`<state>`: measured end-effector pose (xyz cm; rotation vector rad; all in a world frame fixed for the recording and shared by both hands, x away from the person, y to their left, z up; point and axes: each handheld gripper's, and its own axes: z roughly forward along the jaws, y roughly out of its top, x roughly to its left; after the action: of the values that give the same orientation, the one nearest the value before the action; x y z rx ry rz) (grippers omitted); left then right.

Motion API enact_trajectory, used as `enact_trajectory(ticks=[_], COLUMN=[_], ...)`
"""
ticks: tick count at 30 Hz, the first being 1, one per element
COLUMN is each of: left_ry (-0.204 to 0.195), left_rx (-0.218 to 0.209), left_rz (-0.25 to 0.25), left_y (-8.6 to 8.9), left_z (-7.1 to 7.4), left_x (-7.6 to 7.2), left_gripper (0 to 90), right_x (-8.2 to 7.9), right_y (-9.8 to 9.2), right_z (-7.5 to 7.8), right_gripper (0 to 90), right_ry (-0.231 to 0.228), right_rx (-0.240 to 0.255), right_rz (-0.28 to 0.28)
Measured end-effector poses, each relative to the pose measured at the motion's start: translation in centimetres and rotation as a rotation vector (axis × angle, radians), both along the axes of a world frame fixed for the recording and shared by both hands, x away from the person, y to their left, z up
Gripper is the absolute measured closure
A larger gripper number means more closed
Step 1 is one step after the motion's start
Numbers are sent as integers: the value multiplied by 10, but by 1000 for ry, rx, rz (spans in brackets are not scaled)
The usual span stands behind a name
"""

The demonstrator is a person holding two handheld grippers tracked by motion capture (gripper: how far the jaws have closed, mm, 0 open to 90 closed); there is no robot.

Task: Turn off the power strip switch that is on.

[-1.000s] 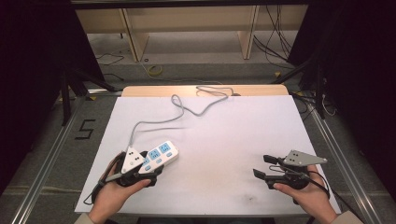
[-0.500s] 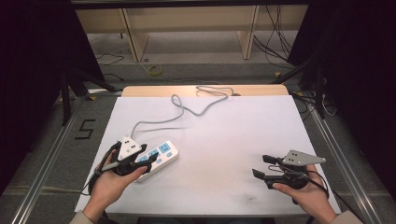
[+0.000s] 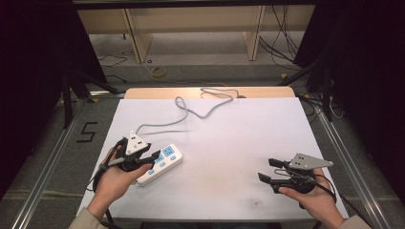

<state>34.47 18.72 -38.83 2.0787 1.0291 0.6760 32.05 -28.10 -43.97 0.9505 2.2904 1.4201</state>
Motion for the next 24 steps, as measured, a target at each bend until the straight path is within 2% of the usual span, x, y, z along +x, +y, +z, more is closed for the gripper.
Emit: enact_trajectory(ticks=[5, 6, 7, 8, 10, 13, 19, 24], left_ry=[4, 5, 6, 9, 10, 27, 67, 91], left_rx=[6, 8, 7, 16, 16, 25, 56, 54], left_rz=[2, 2, 3, 0, 7, 13, 11, 10], left_y=[0, -1, -1, -1, 0, 2, 1, 0], left_z=[1, 1, 1, 1, 2, 3, 3, 4], left_x=[3, 3, 3, 4, 5, 8, 11, 13], left_gripper=[695, 746, 746, 810, 823, 894, 897, 897], right_x=[0, 0, 0, 0, 0, 0, 0, 0], right_y=[0, 0, 0, 0, 0, 0, 0, 0], right_z=[0, 0, 0, 0, 0, 0, 0, 0], right_gripper=[316, 316, 316, 317, 317, 316, 317, 317], right_ry=[0, -1, -1, -1, 0, -1, 0, 1], right_rx=[0, -1, -1, 0, -1, -1, -1, -1], right_rz=[-1, -1, -1, -1, -1, 0, 0, -2])
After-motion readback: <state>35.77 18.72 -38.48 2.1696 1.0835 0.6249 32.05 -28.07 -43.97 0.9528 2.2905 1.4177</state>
